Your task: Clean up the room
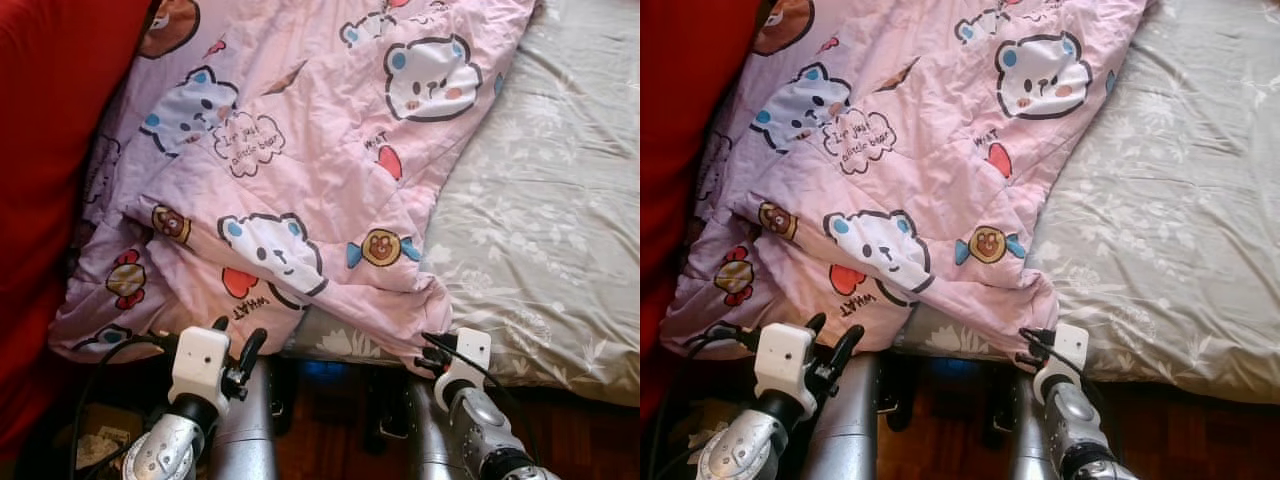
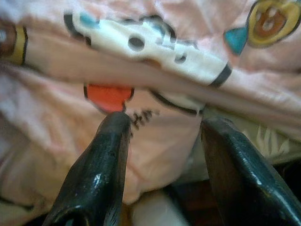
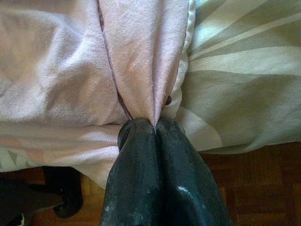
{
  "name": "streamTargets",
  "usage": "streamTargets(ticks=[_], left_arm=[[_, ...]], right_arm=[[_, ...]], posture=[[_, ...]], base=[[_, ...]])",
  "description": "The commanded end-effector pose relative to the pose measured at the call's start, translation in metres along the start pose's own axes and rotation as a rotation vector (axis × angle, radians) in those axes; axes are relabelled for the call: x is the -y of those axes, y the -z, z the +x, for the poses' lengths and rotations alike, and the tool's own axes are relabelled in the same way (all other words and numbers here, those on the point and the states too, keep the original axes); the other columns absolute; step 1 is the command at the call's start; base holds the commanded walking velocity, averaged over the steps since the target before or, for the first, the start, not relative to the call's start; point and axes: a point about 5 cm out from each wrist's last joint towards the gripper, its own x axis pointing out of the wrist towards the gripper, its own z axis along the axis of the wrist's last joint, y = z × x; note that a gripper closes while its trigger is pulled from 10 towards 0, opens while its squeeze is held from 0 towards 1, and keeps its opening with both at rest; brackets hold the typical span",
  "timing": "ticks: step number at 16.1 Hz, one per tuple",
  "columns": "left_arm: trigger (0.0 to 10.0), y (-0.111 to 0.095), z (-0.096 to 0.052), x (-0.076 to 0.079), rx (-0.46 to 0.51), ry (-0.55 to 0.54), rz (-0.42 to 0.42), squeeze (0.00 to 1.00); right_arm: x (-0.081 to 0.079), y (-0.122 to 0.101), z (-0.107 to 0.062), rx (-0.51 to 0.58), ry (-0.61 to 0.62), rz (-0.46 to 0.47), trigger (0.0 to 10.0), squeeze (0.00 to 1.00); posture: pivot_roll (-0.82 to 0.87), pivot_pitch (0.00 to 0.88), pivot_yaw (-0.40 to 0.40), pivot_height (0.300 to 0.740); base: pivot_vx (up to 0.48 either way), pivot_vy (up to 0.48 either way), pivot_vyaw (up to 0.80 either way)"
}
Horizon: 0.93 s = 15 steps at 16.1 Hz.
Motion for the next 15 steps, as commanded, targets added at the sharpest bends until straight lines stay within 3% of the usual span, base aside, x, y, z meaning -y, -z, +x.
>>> streamTargets(ticks=[1,7,13,14,15], left_arm=[[10.0,0.021,-0.009,-0.005,-0.084,-0.025,0.002,0.00],[10.0,0.066,0.008,-0.019,-0.191,-0.099,-0.026,0.00],[10.0,0.114,0.021,-0.033,-0.349,-0.145,-0.033,0.00],[10.0,0.118,0.021,-0.037,-0.374,-0.166,-0.036,0.00],[10.0,0.120,0.023,-0.045,-0.376,-0.209,-0.058,0.00]], right_arm=[[0.011,0.018,-0.007,-0.043,0.041,0.010,0.0,0.00],[0.020,-0.006,-0.007,0.121,0.057,-0.018,0.0,0.00],[0.017,-0.013,-0.014,0.270,0.065,-0.042,0.0,0.00],[0.015,-0.014,-0.015,0.286,0.052,-0.055,10.0,0.00],[0.016,-0.016,-0.016,0.307,0.052,-0.062,10.0,0.00]], posture=[[0.23,0.505,0.019,0.637],[0.16,0.365,-0.005,0.637],[0.09,0.199,-0.004,0.637],[0.08,0.189,-0.001,0.637],[0.07,0.176,0.001,0.637]], base=[[0.000,0.000,0.00],[0.000,0.000,0.00],[0.000,0.000,0.00],[0.000,0.000,0.00],[0.000,0.000,0.00]])
